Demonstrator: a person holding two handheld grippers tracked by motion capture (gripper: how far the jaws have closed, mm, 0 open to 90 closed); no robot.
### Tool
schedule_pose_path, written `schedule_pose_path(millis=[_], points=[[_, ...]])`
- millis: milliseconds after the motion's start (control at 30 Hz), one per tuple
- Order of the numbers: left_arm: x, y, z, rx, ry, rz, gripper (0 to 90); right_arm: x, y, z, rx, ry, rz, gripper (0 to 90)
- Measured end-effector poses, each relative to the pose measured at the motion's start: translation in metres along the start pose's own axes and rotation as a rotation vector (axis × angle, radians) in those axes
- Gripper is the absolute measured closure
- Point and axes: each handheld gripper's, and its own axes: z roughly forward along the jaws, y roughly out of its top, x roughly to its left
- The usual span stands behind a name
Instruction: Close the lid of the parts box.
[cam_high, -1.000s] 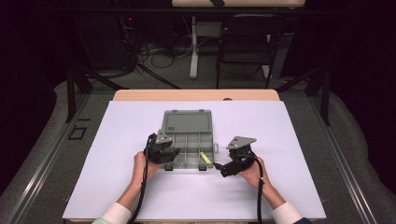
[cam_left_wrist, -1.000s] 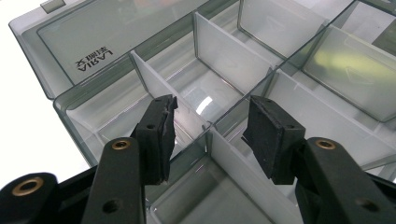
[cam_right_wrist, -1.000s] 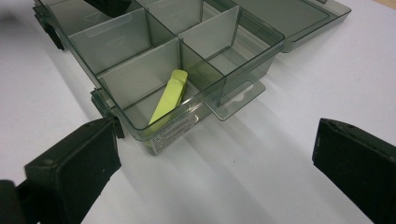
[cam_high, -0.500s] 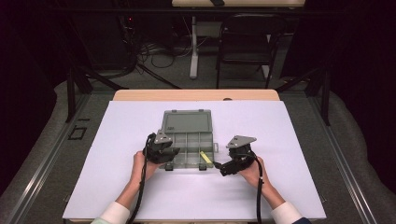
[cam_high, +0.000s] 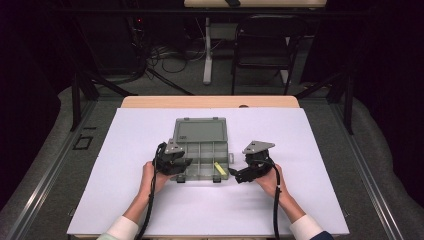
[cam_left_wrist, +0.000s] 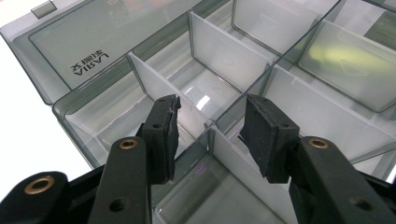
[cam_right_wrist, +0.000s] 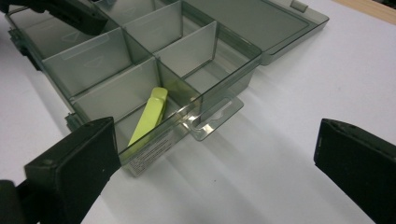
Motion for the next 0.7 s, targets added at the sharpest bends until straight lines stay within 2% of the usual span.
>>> schedule_pose_path(millis=[200, 367, 467, 500, 700], points=[[0.001, 0.0, 0.0, 0.002, -0.005, 0.004, 55.6, -0.002, 0.002, 0.002, 0.012, 0.003, -0.007, 0.0], [0.0, 0.0, 0.0, 0.0, -0.003, 0.002, 55.4, -0.005, 0.004, 0.003, -0.001, 0.009, -0.005, 0.0], [0.0, 0.0, 0.0, 0.0, -0.001, 0.002, 55.4, -0.008, 0.006, 0.006, -0.002, 0.002, -0.003, 0.0], [0.0, 0.0, 0.0, 0.001, -0.001, 0.002, 55.4, -0.009, 0.007, 0.006, 0.018, -0.003, -0.005, 0.0], [0.0, 0.0, 0.0, -0.002, 0.003, 0.001, 55.4, -0.015, 0.014, 0.012, 0.004, -0.019, 0.012, 0.0]])
